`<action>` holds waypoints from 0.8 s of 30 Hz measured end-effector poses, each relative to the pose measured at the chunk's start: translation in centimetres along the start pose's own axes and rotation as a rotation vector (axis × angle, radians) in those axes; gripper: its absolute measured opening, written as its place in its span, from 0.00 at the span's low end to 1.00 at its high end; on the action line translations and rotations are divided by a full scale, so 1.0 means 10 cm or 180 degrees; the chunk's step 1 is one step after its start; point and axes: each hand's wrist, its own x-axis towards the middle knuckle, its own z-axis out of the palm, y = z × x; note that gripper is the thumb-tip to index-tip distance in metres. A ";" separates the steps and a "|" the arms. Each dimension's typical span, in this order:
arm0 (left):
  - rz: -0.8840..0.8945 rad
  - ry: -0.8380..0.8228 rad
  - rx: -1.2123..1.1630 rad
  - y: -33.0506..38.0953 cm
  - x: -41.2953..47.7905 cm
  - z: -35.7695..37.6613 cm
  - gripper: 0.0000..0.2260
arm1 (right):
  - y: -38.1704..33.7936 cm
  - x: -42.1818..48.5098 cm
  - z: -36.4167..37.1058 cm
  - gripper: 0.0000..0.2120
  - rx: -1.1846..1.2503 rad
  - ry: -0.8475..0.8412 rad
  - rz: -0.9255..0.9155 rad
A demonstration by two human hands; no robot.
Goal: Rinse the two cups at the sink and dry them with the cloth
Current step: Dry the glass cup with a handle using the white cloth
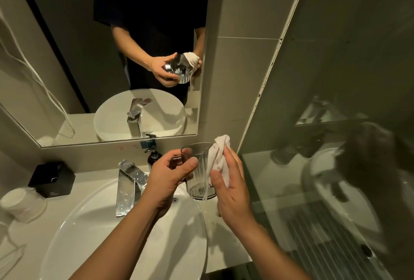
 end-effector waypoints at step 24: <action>-0.0146 -0.0063 -0.0765 0.01 -0.09 0.21 0.30 | 0.06 -0.14 0.01 0.28 0.0342 0.0055 0.0071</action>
